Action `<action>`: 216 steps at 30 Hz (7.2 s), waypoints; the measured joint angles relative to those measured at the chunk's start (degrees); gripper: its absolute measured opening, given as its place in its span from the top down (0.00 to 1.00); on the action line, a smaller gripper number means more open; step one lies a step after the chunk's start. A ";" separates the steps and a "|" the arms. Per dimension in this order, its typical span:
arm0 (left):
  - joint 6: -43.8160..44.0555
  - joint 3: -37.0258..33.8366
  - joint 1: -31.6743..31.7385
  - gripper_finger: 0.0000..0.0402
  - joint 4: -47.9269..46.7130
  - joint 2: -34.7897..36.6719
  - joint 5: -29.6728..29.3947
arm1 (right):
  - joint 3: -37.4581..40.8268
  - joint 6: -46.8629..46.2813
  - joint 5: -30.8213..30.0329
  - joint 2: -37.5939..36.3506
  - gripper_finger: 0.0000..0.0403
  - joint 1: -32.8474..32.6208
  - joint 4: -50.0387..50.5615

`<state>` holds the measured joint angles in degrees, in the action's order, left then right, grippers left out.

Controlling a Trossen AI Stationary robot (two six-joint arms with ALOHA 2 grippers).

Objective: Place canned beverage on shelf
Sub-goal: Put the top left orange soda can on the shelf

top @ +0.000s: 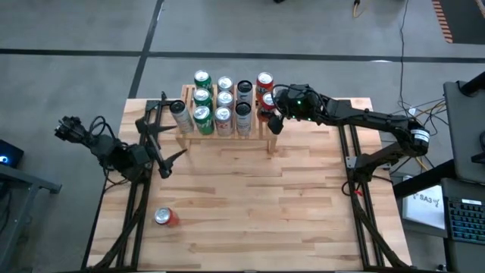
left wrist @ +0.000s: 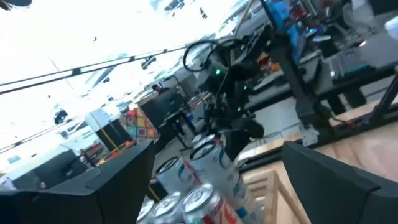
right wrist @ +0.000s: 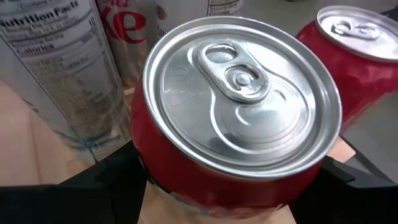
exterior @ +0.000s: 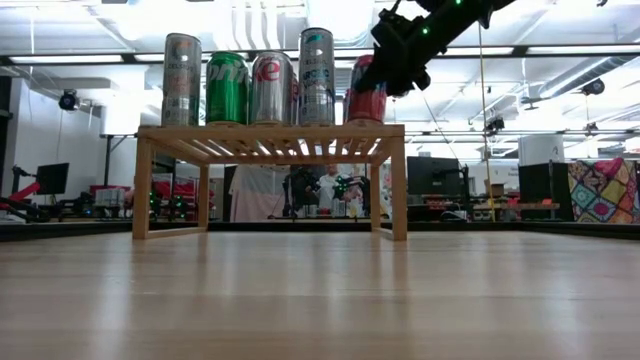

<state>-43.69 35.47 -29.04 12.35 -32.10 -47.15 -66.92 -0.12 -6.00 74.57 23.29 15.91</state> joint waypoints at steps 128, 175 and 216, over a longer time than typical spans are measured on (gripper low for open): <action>-1.92 -0.93 0.04 0.16 -3.16 1.58 -0.33 | -3.95 1.20 -3.04 2.27 0.12 0.00 -1.23; -1.77 -0.93 0.04 0.16 -3.49 1.58 -0.33 | -14.32 -6.72 -13.15 2.12 0.98 -6.00 27.61; -1.90 -0.93 0.04 0.16 -3.53 1.58 -0.35 | -14.27 -5.20 -10.58 6.67 0.98 -5.99 21.26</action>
<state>-45.58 34.54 -28.99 8.82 -30.52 -47.51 -81.19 -5.32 -16.58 81.23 17.30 37.17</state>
